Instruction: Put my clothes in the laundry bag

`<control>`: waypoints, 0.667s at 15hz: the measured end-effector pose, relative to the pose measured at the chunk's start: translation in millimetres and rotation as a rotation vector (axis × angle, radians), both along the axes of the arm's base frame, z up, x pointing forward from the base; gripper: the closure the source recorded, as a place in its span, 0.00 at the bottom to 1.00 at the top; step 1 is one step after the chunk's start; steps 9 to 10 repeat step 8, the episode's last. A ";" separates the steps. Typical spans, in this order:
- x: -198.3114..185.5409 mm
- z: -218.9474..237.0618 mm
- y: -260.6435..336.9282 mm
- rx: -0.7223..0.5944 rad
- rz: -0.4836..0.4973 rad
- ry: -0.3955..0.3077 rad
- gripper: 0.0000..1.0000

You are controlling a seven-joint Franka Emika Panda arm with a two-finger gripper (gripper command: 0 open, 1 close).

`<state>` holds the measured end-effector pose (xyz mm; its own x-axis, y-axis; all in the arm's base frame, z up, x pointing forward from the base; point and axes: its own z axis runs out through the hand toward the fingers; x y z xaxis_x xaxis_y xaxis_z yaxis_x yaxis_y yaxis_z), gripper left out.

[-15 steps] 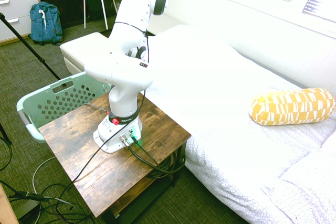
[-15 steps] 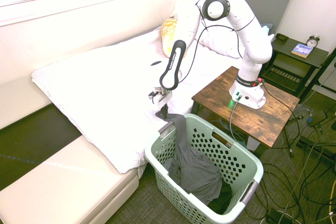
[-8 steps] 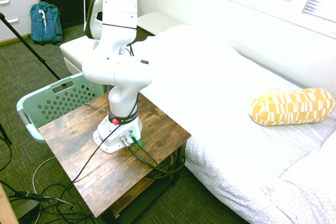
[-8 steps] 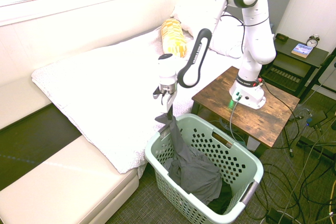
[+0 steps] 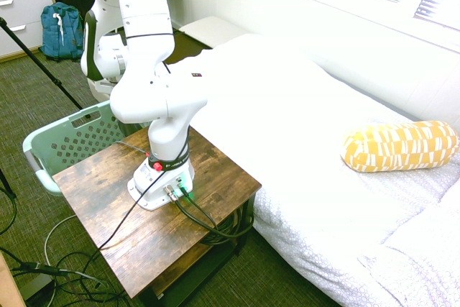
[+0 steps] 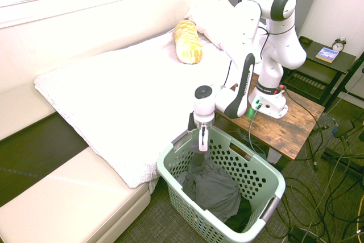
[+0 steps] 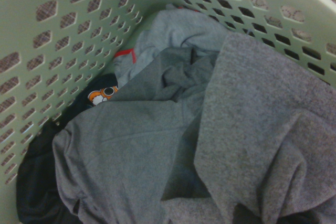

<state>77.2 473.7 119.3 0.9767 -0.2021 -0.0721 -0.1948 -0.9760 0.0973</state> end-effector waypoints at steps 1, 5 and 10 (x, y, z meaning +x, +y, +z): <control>0.6 -1.6 0.9 -0.002 0.001 -0.005 0.00; 12.9 1.0 3.5 0.002 -0.018 -0.020 0.00; 36.8 10.4 3.8 0.012 -0.055 -0.037 0.00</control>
